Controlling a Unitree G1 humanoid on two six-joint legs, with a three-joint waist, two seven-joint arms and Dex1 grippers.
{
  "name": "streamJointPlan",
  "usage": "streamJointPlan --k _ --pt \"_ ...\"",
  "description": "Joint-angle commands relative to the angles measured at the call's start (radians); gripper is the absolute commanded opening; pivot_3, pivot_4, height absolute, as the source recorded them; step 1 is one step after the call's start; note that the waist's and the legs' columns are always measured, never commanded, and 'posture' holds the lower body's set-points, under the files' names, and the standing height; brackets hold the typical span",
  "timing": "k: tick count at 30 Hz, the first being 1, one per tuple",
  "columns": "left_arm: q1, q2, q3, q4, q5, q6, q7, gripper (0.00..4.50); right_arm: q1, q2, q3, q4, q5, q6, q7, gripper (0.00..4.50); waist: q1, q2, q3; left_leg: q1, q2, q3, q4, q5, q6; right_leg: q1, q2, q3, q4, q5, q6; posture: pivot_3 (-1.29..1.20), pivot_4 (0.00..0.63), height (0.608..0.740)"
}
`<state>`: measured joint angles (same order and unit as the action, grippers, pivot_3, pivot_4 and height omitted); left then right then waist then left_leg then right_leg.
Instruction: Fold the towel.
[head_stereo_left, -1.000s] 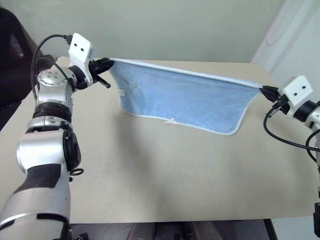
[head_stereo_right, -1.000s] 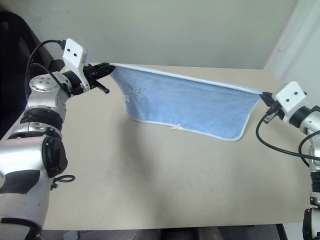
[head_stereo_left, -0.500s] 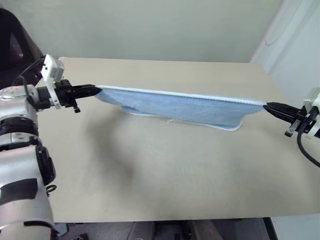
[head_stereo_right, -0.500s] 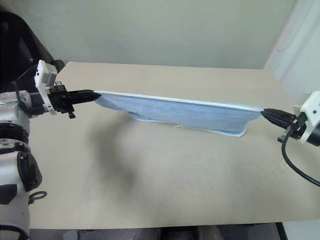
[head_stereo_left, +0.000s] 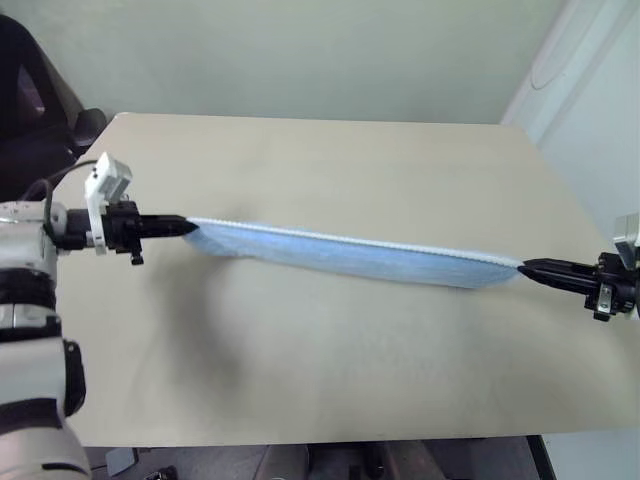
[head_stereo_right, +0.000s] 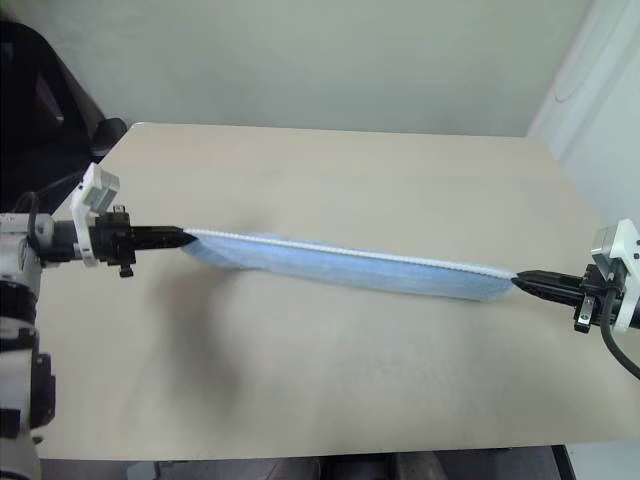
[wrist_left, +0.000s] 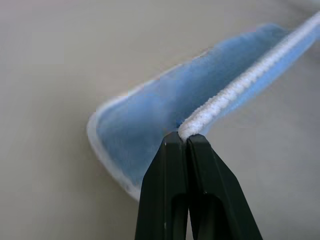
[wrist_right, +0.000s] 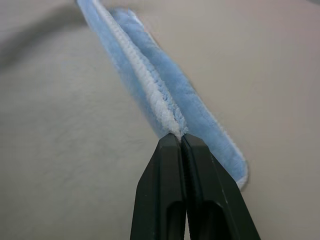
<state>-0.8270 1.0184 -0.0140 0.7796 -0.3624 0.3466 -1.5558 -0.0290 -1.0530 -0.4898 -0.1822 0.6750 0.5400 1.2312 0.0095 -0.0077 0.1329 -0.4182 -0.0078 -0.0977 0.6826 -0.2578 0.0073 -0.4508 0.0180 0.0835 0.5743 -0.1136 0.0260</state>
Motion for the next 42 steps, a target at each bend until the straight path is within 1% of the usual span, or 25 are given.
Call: streamJointPlan --k 1,3,5,7,11,14,17,19,22,23,25,26,27,29,32,35,39,42 --pt "0.063 0.062 0.028 -0.150 -0.110 0.084 -0.059 0.01 0.018 -0.026 -0.081 -0.035 0.035 0.017 0.029 0.00 0.000 0.000 0.000 0.000 0.000 0.000 0.000 0.000 0.000 0.000 0.000 0.000 0.000 0.000 0.000 0.00 0.150 0.740" --pt "0.123 0.082 0.048 -0.202 -0.141 0.110 -0.059 0.01 0.051 -0.024 -0.090 -0.055 0.035 0.024 0.046 0.00 0.000 0.001 -0.001 0.000 0.000 0.000 0.000 0.000 -0.001 0.000 0.000 0.000 0.000 0.000 0.000 0.00 0.150 0.740" --pt "0.168 0.097 0.064 -0.236 -0.156 0.124 -0.059 0.01 0.073 -0.021 -0.097 -0.071 0.036 0.030 0.057 0.00 0.000 0.001 -0.001 0.000 0.000 0.000 0.000 -0.005 -0.008 0.000 0.000 0.000 0.000 -0.001 -0.001 0.00 0.150 0.740" --pt "0.198 0.107 0.081 -0.262 -0.167 0.136 -0.059 0.01 0.078 -0.019 -0.106 -0.077 0.045 0.039 0.059 0.00 -0.001 0.002 -0.001 0.000 0.000 0.000 -0.001 -0.005 -0.009 -0.001 0.000 0.000 0.001 -0.001 -0.001 0.00 0.150 0.740" --pt "0.286 0.143 0.088 -0.371 -0.176 0.163 -0.055 0.01 0.137 -0.011 -0.092 -0.143 0.066 0.072 0.080 0.00 -0.003 0.001 -0.002 0.000 0.000 0.000 -0.001 -0.005 -0.009 -0.002 0.000 0.000 0.001 -0.001 -0.002 0.00 0.150 0.740" --pt "0.304 0.139 0.094 -0.400 -0.171 0.179 -0.033 0.01 0.144 -0.005 -0.082 -0.163 0.080 0.088 0.069 0.00 -0.002 0.002 -0.002 0.000 0.000 0.000 -0.001 -0.006 -0.010 -0.002 0.000 0.000 0.001 -0.002 -0.004 0.00 0.150 0.740" --pt "0.282 0.112 0.087 -0.377 -0.145 0.164 0.005 0.01 0.132 -0.002 -0.052 -0.158 0.070 0.086 0.058 0.00 -0.003 0.001 -0.002 0.000 0.000 0.000 -0.001 -0.008 -0.014 -0.002 0.000 0.000 0.001 -0.004 -0.006 0.00 0.150 0.740" --pt "0.239 0.080 0.070 -0.328 -0.097 0.131 0.065 0.01 0.099 0.003 -0.014 -0.125 0.033 0.068 0.028 0.00 -0.003 0.002 -0.002 0.000 0.000 0.000 -0.001 -0.008 -0.014 -0.002 0.000 0.000 0.001 -0.004 -0.006 0.00 0.150 0.740" --pt "0.114 -0.003 0.036 -0.177 -0.001 0.063 0.172 0.01 0.003 0.008 0.092 -0.028 -0.068 0.017 -0.028 0.00 -0.001 0.002 -0.002 0.000 0.001 0.000 0.000 -0.008 -0.014 -0.002 0.000 0.000 0.002 -0.004 -0.007 0.00 0.150 0.740" --pt "0.078 -0.027 0.025 -0.131 0.032 0.023 0.192 0.01 -0.028 0.010 0.129 0.003 -0.103 -0.004 -0.040 0.00 -0.001 0.002 -0.002 0.001 0.001 0.000 0.001 -0.007 -0.012 -0.002 0.000 0.000 0.002 -0.004 -0.007 0.00 0.150 0.740" --pt "0.017 -0.067 -0.001 -0.045 0.095 -0.043 0.228 0.01 -0.077 0.013 0.194 0.057 -0.165 -0.043 -0.056 0.00 -0.001 0.001 -0.002 0.000 0.001 0.000 0.001 -0.001 -0.002 -0.003 0.000 0.000 0.003 0.001 -0.011 0.00 0.150 0.740" --pt "-0.009 -0.085 -0.013 -0.003 0.127 -0.090 0.250 0.01 -0.098 0.017 0.221 0.082 -0.194 -0.068 -0.063 0.00 -0.001 0.001 -0.002 0.002 0.001 0.000 0.001 0.000 -0.001 -0.001 0.000 0.000 0.003 0.005 -0.014 0.00 0.150 0.740" --pt "-0.032 -0.102 -0.022 0.039 0.157 -0.136 0.275 0.01 -0.117 0.023 0.243 0.105 -0.215 -0.085 -0.068 0.00 -0.001 0.001 -0.002 0.002 0.001 0.000 0.000 0.000 -0.001 -0.002 0.000 0.000 0.002 0.006 -0.014 0.00 0.150 0.740" --pt "-0.093 -0.146 -0.038 0.145 0.213 -0.203 0.342 0.01 -0.178 0.045 0.285 0.167 -0.253 -0.111 -0.087 0.00 -0.001 0.001 -0.002 0.002 0.001 0.000 -0.001 -0.001 -0.001 -0.002 -0.001 0.000 0.002 0.008 -0.010 0.00 0.150 0.740" --pt "-0.161 -0.198 -0.055 0.273 0.277 -0.278 0.412 0.01 -0.249 0.070 0.335 0.256 -0.313 -0.163 -0.105 0.00 0.000 0.001 -0.002 0.002 0.001 0.000 -0.001 -0.001 0.000 -0.002 -0.001 0.000 0.001 0.010 -0.007 0.00 0.150 0.740" --pt "-0.201 -0.234 -0.076 0.360 0.335 -0.347 0.463 0.01 -0.317 0.096 0.379 0.352 -0.377 -0.219 -0.133 0.00 0.000 0.001 -0.002 0.002 0.000 0.000 0.000 0.000 0.001 -0.001 -0.001 0.000 -0.001 0.012 -0.005 0.00 0.150 0.740" --pt "-0.236 -0.274 -0.070 0.430 0.370 -0.392 0.515 0.01 -0.384 0.130 0.410 0.442 -0.421 -0.264 -0.158 0.00 -0.001 0.002 -0.002 0.002 0.000 0.001 0.001 0.003 0.004 0.000 -0.002 0.000 -0.001 0.013 -0.002 0.00 0.150 0.740" --pt "-0.250 -0.294 -0.062 0.456 0.389 -0.422 0.554 0.01 -0.403 0.144 0.421 0.472 -0.438 -0.282 -0.163 0.00 0.000 0.002 -0.002 0.002 0.000 0.001 0.000 0.003 0.004 0.001 -0.002 -0.001 -0.001 0.013 -0.001 0.00 0.150 0.740"
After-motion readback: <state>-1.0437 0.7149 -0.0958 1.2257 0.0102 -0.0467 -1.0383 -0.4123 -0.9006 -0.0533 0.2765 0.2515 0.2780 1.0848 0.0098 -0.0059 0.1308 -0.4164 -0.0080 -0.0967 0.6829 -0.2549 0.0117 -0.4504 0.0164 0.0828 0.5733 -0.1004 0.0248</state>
